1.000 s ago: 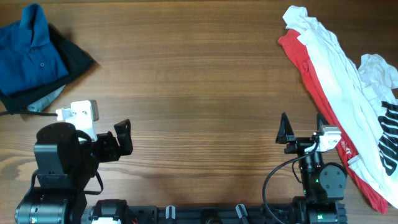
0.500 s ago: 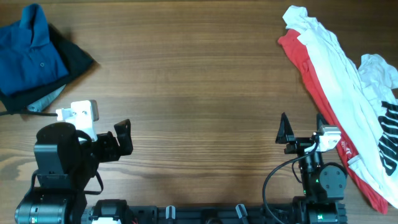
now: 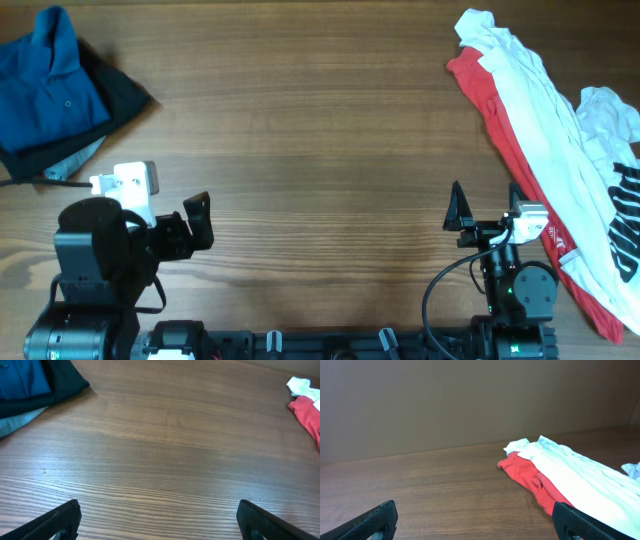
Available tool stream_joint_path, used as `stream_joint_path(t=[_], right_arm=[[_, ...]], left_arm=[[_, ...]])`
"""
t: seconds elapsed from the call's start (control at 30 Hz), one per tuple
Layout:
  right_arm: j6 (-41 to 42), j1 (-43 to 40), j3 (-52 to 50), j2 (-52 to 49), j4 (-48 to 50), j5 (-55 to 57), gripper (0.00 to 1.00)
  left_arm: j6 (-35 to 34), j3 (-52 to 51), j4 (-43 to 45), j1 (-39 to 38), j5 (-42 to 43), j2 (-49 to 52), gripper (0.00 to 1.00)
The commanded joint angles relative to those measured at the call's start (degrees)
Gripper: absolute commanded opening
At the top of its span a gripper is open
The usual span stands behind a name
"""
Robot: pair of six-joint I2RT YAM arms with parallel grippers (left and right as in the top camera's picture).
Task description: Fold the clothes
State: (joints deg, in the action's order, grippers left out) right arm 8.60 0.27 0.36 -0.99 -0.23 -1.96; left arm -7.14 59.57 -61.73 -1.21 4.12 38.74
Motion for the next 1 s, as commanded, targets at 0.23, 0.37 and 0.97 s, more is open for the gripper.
stream_joint_path(t=[0.23, 0.37, 0.97], right_arm=[[-1.1, -0.1, -0.1, 0.7, 0.3, -1.1, 1.00], [-1.1, -0.1, -0.1, 0.7, 0.3, -1.1, 1.00], [-1.1, -0.1, -0.1, 0.7, 0.3, -1.1, 1.00]], left_arm=[[0.7, -11.9, 2.1, 8.0, -0.8, -20.1, 1.00], [0.5, -22.9, 9.4, 8.1, 0.4, -28.1, 1.00], [0.9, -59.2, 63.7, 7.5, 6.5, -38.6, 1.00]])
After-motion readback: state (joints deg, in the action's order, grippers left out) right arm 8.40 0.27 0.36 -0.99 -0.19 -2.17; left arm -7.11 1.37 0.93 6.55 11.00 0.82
